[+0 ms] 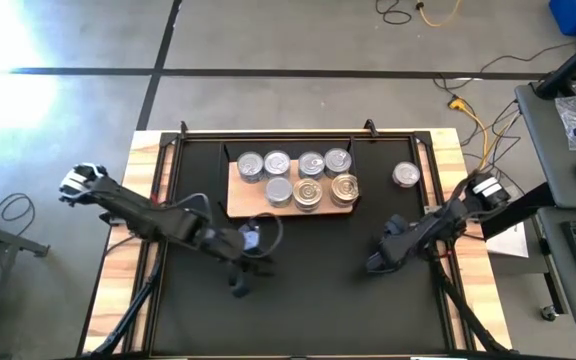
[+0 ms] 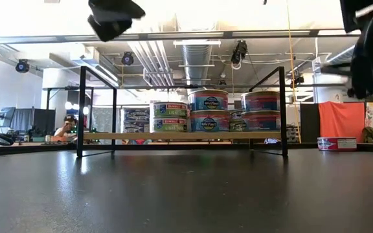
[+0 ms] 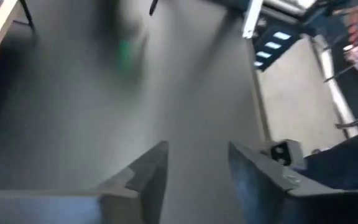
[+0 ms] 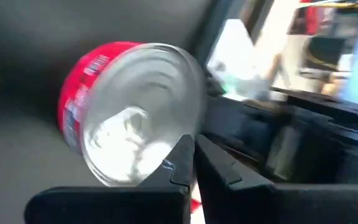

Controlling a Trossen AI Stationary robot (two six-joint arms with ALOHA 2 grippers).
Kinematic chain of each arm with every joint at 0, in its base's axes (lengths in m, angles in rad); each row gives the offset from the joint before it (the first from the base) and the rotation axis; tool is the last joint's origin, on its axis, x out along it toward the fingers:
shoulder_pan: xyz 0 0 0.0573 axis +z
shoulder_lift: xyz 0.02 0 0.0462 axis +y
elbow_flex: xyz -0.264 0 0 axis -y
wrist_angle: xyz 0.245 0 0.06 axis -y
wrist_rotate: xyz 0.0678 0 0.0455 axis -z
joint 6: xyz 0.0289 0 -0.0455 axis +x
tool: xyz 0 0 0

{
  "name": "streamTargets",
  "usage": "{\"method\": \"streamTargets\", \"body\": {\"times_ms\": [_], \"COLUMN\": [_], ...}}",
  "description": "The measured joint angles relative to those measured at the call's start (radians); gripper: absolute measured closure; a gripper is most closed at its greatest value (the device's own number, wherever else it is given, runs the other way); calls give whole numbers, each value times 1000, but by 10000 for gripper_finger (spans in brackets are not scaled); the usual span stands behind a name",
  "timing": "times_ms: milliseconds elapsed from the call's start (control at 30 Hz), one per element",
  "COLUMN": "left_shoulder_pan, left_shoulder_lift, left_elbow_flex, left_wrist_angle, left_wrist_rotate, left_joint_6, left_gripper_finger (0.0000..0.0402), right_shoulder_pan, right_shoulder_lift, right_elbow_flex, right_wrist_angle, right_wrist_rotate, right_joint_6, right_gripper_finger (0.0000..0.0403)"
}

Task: Stack canned seafood by type on shelf
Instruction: Put the bottom red tuna can on the shelf

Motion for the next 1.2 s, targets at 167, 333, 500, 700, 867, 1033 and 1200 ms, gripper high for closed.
{"method": "streamTargets", "body": {"times_ms": [167,333,500,700,867,1033,1200], "left_shoulder_pan": [31,52,69,73,56,15,-31], "left_shoulder_lift": [110,140,97,26,13,29,58], "left_elbow_flex": [121,237,282,207,120,108,113], "left_wrist_angle": [-127,-321,-449,-416,-373,-354,-229], "left_wrist_rotate": [-61,-122,-151,-157,-145,-128,-129], "left_joint_6": [-2,39,86,88,12,75,126], "left_gripper_finger": [189,151,143,136,113,87,71], "right_shoulder_pan": [-4,-4,27,102,189,319,430], "right_shoulder_lift": [-18,18,20,21,23,22,22], "right_elbow_flex": [-100,-76,19,163,315,496,551], "right_wrist_angle": [179,177,208,310,433,404,295], "right_wrist_rotate": [0,56,105,151,246,454,465], "right_joint_6": [-11,-13,-55,-105,-209,-196,-16], "right_gripper_finger": [394,394,394,394,393,384,345]}}
